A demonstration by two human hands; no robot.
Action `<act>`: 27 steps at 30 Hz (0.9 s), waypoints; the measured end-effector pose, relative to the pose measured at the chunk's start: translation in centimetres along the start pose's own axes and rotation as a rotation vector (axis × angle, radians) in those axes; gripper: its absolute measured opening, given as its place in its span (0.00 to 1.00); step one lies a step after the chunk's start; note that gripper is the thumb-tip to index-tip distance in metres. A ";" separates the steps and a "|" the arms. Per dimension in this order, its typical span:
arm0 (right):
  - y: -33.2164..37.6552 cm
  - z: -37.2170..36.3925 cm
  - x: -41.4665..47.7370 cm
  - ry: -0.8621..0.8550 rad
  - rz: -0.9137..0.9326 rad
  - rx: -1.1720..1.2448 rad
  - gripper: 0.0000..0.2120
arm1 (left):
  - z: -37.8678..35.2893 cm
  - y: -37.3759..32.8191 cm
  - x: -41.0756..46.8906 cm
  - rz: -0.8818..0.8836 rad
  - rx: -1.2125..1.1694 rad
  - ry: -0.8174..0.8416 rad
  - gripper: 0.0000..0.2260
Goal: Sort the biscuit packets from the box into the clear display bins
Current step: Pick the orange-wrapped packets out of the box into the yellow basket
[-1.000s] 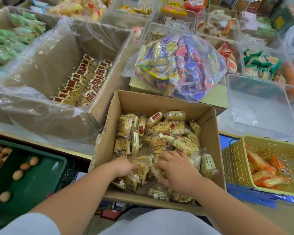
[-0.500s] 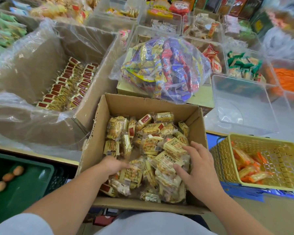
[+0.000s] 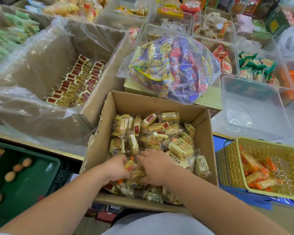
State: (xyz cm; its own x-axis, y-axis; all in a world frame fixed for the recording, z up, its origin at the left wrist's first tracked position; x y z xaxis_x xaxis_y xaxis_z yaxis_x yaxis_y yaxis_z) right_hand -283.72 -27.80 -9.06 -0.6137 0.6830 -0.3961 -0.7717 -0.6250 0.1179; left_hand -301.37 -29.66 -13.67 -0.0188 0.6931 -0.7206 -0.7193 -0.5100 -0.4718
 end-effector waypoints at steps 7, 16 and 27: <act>-0.1 -2.0 -0.5 0.122 0.012 -0.157 0.27 | 0.8 0.4 0.2 -0.077 0.106 -0.120 0.18; -2.0 -1.3 -7.4 -0.110 0.102 0.028 0.19 | -2.6 -3.6 3.3 -0.094 0.053 -0.133 0.07; -2.3 -1.8 -8.0 -0.193 -0.013 0.219 0.20 | -3.7 -4.4 5.1 0.012 -0.119 -0.138 0.13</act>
State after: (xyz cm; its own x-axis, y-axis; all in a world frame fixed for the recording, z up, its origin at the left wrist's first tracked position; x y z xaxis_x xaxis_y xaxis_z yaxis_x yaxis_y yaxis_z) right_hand -276.72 -32.55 -7.79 -0.6075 0.7631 -0.2207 -0.7847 -0.5334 0.3157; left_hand -295.75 -25.79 -17.16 -0.1279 0.7460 -0.6536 -0.6310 -0.5696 -0.5266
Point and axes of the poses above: each hand's wrist, its own x-axis towards the middle knuckle, its own z-axis out of the back of the hand, y = z × x, the point moved 1 cm from there along x, towards the middle knuckle, and after that the axes turned 10 degrees about -y, right-handed, at the moved point
